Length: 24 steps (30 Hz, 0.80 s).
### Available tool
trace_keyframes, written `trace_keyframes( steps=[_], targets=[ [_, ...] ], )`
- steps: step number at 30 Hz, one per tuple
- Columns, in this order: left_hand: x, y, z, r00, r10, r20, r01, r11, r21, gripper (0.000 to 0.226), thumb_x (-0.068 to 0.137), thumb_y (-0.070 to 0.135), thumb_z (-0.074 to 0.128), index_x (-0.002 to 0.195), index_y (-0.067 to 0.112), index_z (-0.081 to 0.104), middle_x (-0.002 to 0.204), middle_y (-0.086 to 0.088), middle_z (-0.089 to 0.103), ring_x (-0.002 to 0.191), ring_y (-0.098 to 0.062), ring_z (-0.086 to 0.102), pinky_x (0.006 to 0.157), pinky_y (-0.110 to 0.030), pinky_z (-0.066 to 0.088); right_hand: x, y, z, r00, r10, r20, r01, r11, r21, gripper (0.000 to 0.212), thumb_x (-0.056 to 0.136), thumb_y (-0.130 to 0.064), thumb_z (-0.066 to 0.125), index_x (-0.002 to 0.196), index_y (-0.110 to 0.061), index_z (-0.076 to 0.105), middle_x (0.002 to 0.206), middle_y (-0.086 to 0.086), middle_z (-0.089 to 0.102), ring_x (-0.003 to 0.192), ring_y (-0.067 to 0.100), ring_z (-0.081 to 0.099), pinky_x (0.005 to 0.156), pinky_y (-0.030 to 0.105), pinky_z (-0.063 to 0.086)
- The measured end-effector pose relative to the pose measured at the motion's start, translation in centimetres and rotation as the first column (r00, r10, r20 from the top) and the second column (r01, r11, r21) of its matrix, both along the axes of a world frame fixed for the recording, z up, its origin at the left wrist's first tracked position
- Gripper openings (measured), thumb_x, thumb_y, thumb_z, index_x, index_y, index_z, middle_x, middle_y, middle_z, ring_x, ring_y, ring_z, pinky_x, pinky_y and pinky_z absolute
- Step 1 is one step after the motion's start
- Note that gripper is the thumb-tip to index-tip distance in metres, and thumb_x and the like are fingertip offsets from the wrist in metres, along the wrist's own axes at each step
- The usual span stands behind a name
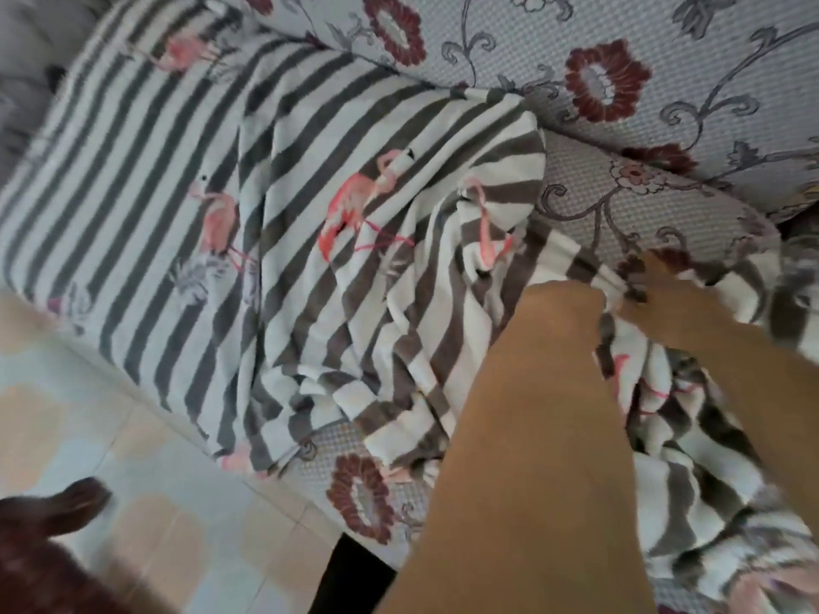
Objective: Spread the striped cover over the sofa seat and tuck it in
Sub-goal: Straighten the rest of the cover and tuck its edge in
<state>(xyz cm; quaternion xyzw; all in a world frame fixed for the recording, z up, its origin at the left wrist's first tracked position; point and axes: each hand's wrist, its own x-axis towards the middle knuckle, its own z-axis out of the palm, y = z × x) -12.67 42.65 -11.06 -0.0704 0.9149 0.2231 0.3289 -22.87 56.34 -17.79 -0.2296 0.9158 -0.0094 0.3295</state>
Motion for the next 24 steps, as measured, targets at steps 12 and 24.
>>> trace_keyframes(
  steps=[12, 24],
  targets=[
    [5.0, 1.5, -2.1, 0.996, 0.031, 0.087, -0.021, 0.992, -0.122, 0.060, 0.084, 0.013, 0.062, 0.136, 0.017, 0.033, 0.139, -0.010, 0.029, 0.128, -0.033, 0.033, 0.093, -0.049, 0.042, -1.1, 4.1, 2.4, 0.923, -0.380, -0.059, 0.377, 0.925, -0.054, 0.022, 0.089, -0.028, 0.053, 0.084, -0.007, 0.061, 0.087, 0.015, 0.062, 0.091, 0.034, 0.061, 0.072, 0.033, 0.042],
    [8.7, 3.8, -6.1, 0.981, -0.043, 0.190, 0.081, 0.976, -0.201, 0.039, 0.087, 0.016, 0.051, 0.124, 0.022, 0.045, 0.130, -0.006, 0.049, 0.128, -0.030, 0.034, 0.104, -0.048, 0.028, -2.9, 5.7, 3.0, 0.910, -0.263, -0.321, 0.253, 0.965, -0.072, 0.055, 0.083, -0.021, 0.062, 0.133, -0.011, 0.041, 0.141, 0.019, 0.038, 0.130, 0.039, 0.036, 0.106, 0.053, 0.032]
  ],
)
